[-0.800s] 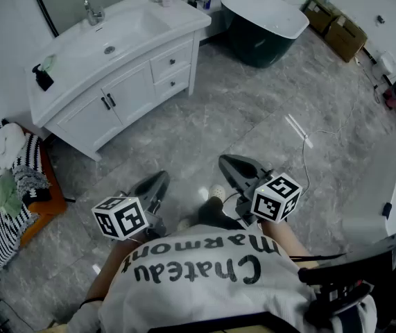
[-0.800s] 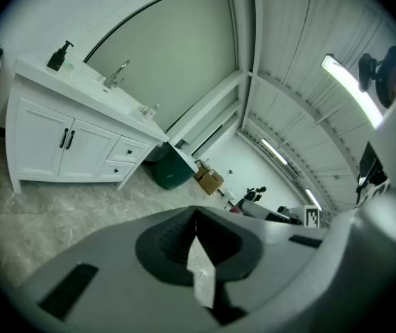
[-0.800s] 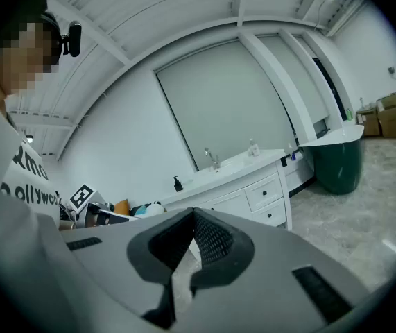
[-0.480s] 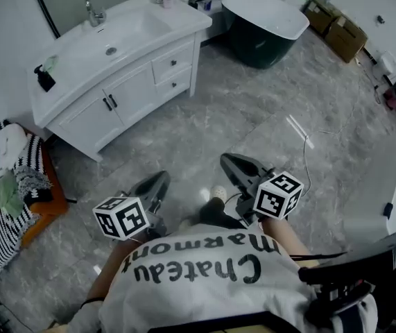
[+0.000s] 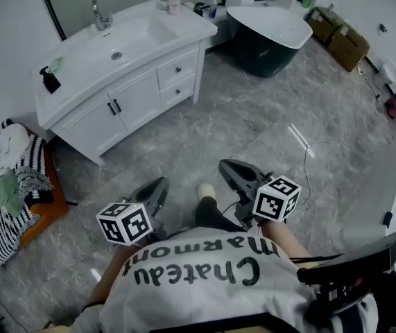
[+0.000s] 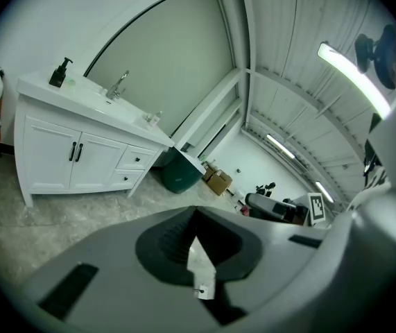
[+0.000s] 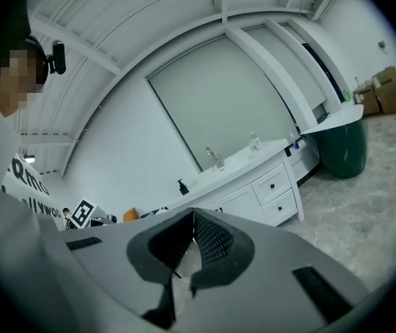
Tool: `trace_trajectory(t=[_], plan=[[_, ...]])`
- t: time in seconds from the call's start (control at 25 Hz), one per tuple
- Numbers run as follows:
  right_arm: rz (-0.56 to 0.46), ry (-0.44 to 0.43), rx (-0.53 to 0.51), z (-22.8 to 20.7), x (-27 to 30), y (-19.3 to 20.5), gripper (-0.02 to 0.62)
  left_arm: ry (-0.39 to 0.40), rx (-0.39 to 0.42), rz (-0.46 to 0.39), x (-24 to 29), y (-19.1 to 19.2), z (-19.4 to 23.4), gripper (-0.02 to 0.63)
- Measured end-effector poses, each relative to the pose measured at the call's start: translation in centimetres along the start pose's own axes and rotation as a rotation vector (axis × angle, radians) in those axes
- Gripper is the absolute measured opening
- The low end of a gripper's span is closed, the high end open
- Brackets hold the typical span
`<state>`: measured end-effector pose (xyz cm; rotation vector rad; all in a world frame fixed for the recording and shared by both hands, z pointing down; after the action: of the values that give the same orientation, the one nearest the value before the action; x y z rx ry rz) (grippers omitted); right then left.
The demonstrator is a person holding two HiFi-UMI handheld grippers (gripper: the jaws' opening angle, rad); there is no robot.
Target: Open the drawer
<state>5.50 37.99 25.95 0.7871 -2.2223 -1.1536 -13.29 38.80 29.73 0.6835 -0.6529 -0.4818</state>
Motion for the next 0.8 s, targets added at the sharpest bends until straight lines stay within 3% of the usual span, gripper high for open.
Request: trace_trajectory(t=[0.16,0.32,0.8], plan=[[0.022,-0.015,-0.005,-0.9,1.4,-0.5,0.011,0.019,-0.009,-0.029,0.3,-1.0,0.2,0.008],[0.039,-0.041,0.002,-2.3,3.8,-1.4,0.011,-0.037,-0.023,-0.084,0.7,-3.0,1.6,0.008],[0.143,-0.071,-0.019,-10.3,12.0,-6.3,0.011,-0.154,-0.052,-0.089,7.0,-9.4,5.9,0.008]])
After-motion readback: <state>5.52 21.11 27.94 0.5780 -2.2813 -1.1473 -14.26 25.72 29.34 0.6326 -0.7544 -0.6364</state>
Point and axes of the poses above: the fingertips, and each gripper's own axes: x forward along the fingers, z to its left, y out of its underside, the point moved 3 cm from there along -x, backward along the fingers, and after that the axes turned 2 degrees about -y, right-handed, at the moved point
